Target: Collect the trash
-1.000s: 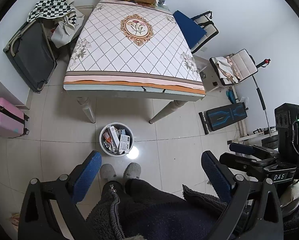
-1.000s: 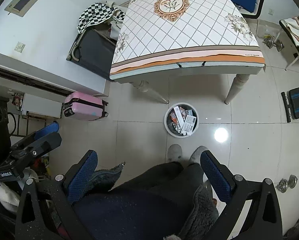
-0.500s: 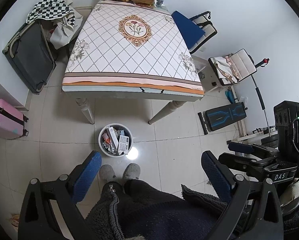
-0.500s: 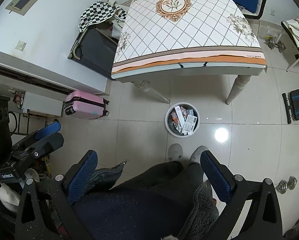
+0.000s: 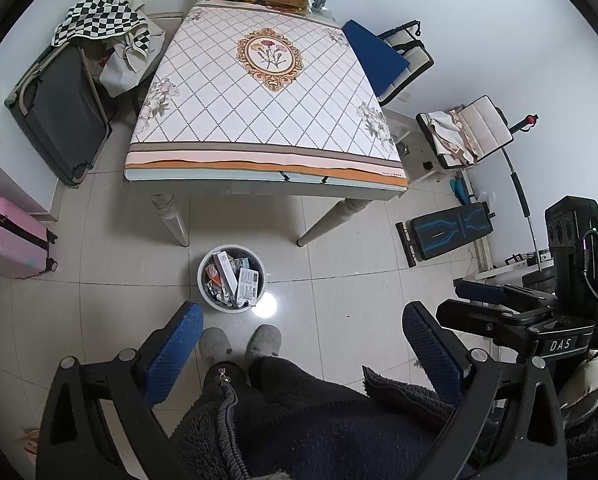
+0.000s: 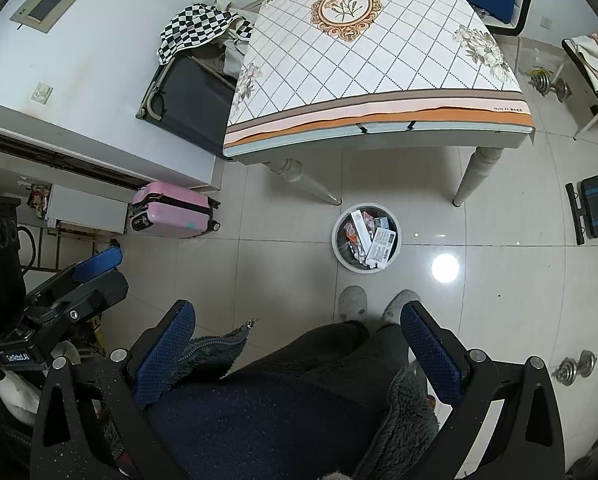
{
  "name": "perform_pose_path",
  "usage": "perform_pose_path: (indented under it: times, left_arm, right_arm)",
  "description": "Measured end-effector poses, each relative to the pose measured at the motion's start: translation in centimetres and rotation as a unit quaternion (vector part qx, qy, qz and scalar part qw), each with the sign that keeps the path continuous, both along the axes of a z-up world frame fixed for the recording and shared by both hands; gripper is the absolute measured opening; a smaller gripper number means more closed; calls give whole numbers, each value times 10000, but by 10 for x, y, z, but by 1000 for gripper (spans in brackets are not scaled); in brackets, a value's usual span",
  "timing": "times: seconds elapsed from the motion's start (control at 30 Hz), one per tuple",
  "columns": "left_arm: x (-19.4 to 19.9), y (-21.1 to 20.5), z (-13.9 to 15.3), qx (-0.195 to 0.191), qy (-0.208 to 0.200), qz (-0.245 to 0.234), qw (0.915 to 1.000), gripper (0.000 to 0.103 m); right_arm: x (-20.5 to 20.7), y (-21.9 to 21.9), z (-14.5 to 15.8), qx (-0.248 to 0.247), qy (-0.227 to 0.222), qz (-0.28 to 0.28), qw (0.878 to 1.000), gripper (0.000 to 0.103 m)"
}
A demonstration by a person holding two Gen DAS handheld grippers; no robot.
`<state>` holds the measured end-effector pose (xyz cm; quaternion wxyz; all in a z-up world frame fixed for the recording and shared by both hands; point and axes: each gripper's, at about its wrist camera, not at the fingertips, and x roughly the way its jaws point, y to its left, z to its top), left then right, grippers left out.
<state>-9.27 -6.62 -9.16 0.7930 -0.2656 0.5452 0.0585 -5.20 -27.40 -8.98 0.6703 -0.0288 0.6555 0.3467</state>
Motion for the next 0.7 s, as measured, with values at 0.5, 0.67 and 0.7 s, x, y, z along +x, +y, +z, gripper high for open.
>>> perform_pose_path:
  times: [0.5, 0.67, 0.7]
  left_arm:
    - [-9, 3, -1, -5, 26, -7, 10000, 102]
    - [-9, 3, -1, -7, 18, 25, 10000, 102]
    - [-10, 3, -1, -8, 17, 18, 10000, 102]
  right_arm:
    - [-2, 1, -3, -45, 21, 53, 10000, 103]
    - [-2, 1, -3, -44, 24, 73, 10000, 103]
    - [-2, 2, -3, -48, 20, 71, 10000, 103]
